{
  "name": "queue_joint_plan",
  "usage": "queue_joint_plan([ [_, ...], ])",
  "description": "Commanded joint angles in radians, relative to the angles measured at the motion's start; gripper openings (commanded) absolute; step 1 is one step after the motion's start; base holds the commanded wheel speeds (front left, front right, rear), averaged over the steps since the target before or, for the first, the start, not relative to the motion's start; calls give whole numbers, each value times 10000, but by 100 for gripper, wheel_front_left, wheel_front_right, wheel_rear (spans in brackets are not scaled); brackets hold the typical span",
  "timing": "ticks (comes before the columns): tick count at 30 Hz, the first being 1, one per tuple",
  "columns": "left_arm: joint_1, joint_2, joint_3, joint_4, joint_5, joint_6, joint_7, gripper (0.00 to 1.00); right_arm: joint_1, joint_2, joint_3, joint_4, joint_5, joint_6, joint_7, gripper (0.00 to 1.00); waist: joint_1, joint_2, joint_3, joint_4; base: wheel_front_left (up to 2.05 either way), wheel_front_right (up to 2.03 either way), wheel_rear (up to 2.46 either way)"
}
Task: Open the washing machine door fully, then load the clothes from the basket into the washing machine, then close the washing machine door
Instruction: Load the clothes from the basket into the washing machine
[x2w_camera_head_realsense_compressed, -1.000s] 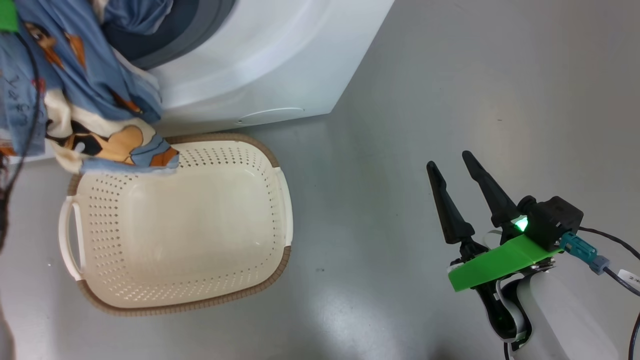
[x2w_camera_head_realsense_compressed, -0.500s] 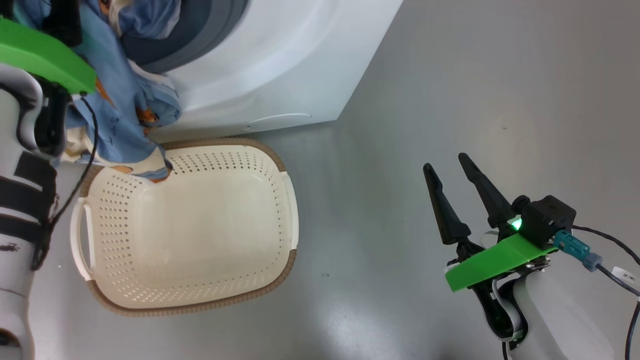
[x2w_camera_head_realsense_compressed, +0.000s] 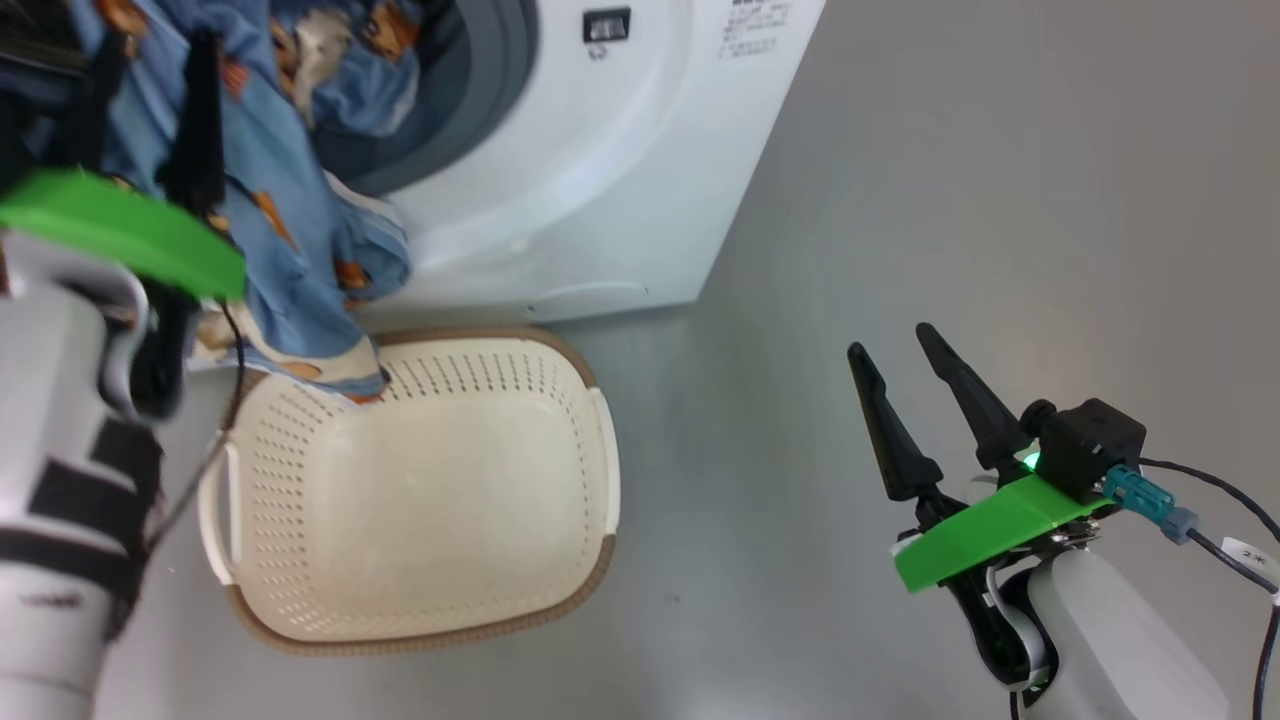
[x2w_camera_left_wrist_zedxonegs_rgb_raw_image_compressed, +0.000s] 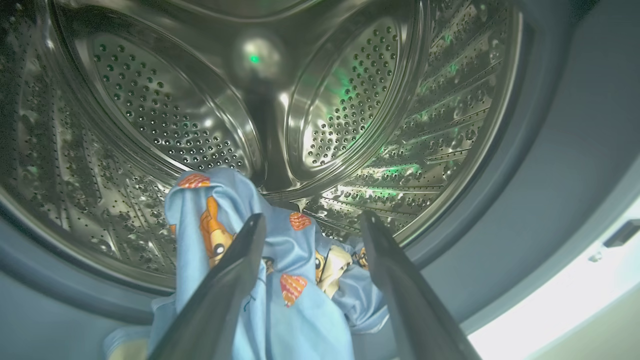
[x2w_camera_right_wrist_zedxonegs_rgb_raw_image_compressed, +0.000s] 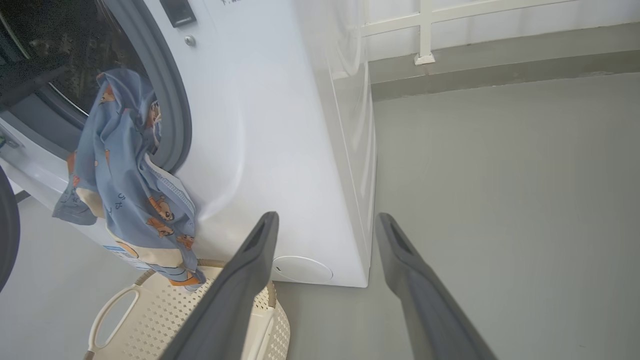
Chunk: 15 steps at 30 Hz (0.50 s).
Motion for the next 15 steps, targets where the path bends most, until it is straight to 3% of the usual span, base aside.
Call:
queue_joint_plan([
  [1,496,349,572,-479,368,6,-60,100,157,-143,250,-105,158,44,-71,100,1,0,-680,288,0,0,0],
  [15,3460,-608,1883,-1579,1814,6,-62,100,785,-675,451,203,994,44,-82,100,1,0,-3183,893,0,0,0],
])
